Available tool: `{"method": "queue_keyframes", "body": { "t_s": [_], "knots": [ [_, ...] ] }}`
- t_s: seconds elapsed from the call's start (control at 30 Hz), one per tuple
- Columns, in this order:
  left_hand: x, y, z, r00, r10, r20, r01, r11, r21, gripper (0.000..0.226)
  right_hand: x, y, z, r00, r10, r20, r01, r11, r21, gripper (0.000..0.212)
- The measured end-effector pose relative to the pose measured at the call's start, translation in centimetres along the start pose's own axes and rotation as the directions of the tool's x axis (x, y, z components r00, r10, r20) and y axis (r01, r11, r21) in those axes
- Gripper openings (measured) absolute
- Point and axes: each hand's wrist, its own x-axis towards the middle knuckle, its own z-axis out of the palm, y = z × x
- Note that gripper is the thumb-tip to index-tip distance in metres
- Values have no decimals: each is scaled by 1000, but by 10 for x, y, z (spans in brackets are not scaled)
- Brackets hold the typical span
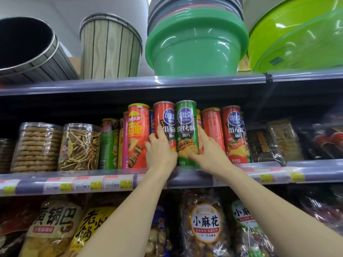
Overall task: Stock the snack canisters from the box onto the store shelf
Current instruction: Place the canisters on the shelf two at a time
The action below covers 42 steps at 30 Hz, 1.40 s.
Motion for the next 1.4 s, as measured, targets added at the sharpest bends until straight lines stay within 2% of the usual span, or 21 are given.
{"method": "queue_keyframes", "body": {
  "t_s": [0.13, 0.27, 0.33, 0.43, 0.53, 0.63, 0.8, 0.93, 1.07, 1.13, 1.23, 1.4],
  "knots": [
    [0, -1, -3, 999, -26, 31, 28, 997, -79, 93, -5, 0, -3, 1000, 3, 19, -3, 1000, -7, 96],
    [-4, 0, -8, 999, -20, 43, 23, 998, -56, 90, -13, -3, -6, 999, 10, 37, -12, 999, 37, 89],
    [-10, 2, -11, 1000, 14, 28, -13, 999, -43, 79, -21, -6, -7, 999, 0, -44, 2, 999, 49, 75],
    [-31, 6, -14, 994, 112, -16, -113, 993, -31, 65, -44, -8, -8, 965, -70, -253, 88, 994, 62, 41],
    [-62, 3, -18, 972, 226, -66, -230, 972, -48, 53, -78, -3, -7, 952, -121, -281, 142, 988, 56, 27],
    [-100, -8, -19, 952, 305, -30, -306, 951, -40, 39, -116, 6, -2, 965, -146, -217, 147, 989, -9, 25],
    [-182, -34, -6, 929, 339, 149, -341, 940, -10, 29, -183, 19, 14, 993, -96, -74, 94, 995, -32, 23],
    [-250, -54, 9, 892, 300, 339, -310, 950, -25, 29, -243, 39, 32, 992, 6, 123, -3, 1000, -24, 24],
    [-323, -74, 22, 846, 224, 484, -245, 969, -22, 26, -318, 59, 51, 957, 135, 257, -131, 991, -33, 27],
    [-364, -88, 30, 799, 168, 578, -207, 978, 2, 25, -364, 70, 62, 916, 203, 347, -196, 979, -57, 28],
    [-431, -113, 42, 700, 47, 713, -130, 990, 62, 25, -436, 87, 77, 813, 318, 488, -301, 947, -115, 29],
    [-557, -152, 58, 473, -122, 873, -76, 981, 178, 27, -557, 115, 102, 588, 460, 665, -440, 872, -214, 31]
  ]
}}
